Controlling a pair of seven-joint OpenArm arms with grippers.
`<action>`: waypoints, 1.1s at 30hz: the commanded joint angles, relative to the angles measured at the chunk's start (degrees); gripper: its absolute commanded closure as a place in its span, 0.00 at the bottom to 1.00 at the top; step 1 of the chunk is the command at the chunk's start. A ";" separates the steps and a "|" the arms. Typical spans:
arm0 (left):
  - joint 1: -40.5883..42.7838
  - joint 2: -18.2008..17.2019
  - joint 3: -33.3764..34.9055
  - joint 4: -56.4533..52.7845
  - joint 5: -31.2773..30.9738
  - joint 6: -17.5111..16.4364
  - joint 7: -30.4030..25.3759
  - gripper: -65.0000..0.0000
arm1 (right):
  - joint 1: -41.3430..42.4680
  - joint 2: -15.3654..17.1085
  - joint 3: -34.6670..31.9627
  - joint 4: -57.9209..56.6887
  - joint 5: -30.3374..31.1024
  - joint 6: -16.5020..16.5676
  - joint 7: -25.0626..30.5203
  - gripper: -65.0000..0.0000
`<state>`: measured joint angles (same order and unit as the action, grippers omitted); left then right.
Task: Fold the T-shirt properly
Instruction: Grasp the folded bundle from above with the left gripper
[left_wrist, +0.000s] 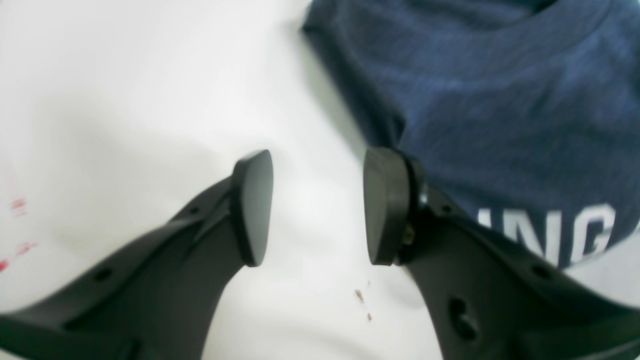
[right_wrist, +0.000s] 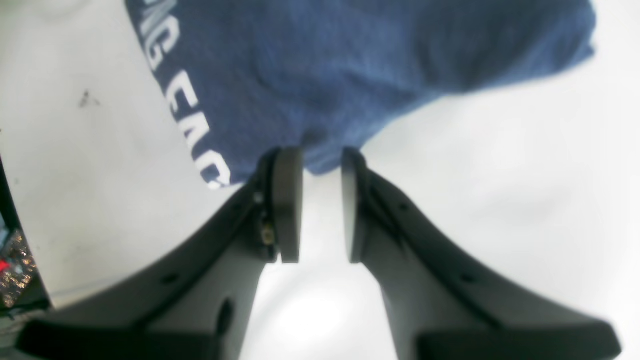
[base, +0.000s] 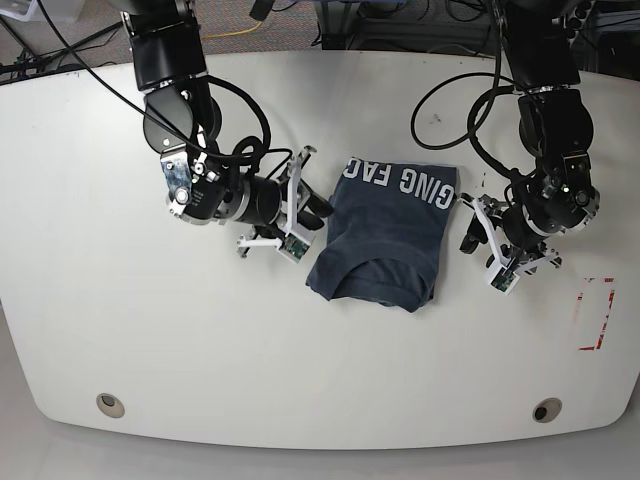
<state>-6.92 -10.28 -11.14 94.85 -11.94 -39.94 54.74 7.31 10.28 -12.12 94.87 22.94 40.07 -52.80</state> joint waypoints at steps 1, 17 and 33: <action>0.19 1.27 0.19 3.13 -1.20 -0.06 0.51 0.59 | 3.81 -1.98 0.21 -0.41 0.58 -0.07 1.59 0.81; 8.19 3.65 5.82 -1.79 -0.85 -0.06 -3.00 0.59 | 17.26 -5.40 2.14 -26.52 0.49 -0.07 11.43 0.80; 9.86 3.38 5.64 -1.18 -1.20 -0.06 -3.00 0.59 | 28.43 -3.73 2.58 -46.03 0.40 -0.07 26.55 0.81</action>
<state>3.64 -6.57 -5.30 92.03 -12.69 -39.94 52.01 32.56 6.42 -10.02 47.68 22.24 39.44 -27.49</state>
